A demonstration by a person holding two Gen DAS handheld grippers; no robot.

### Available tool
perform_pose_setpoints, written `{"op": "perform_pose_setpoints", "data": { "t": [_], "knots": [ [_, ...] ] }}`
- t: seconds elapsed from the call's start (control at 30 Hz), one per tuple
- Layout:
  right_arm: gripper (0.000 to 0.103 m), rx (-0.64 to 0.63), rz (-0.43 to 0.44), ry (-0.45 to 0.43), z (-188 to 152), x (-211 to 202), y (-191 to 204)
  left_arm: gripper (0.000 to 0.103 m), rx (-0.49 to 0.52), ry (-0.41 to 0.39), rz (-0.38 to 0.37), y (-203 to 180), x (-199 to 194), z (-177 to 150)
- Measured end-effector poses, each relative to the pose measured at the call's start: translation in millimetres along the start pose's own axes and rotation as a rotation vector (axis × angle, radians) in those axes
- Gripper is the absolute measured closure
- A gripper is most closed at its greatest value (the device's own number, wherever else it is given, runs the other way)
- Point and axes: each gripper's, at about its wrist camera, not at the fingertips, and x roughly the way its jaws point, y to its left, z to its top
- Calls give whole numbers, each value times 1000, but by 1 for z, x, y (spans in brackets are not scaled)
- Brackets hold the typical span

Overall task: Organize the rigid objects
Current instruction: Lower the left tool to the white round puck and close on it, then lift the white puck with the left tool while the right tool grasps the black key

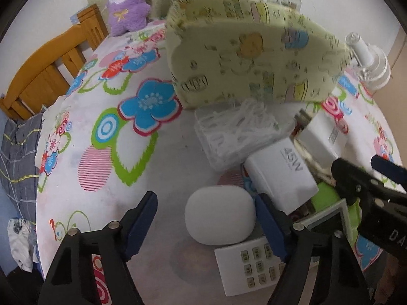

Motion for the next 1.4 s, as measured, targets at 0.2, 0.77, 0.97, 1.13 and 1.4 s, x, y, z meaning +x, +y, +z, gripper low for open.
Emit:
{"op": "perform_pose_setpoints", "data": {
  "t": [0.2, 0.77, 0.97, 1.13, 1.4],
  "knots": [
    [19, 15, -9, 24, -11, 12, -5, 31, -14, -5, -28, 4, 2, -11],
    [51, 39, 53, -12, -24, 7, 3, 46, -44, -34, -34, 0, -6, -17],
    [51, 44, 36, 2, -28, 3, -3, 46, -48, -29, -23, 1, -7, -19],
    [51, 57, 39, 7, -31, 1, -9, 46, -45, -23, -12, 0, -8, -20],
    [64, 37, 56, -15, -30, 1, -1, 46, -48, -34, -26, -2, -12, -16]
  ]
}}
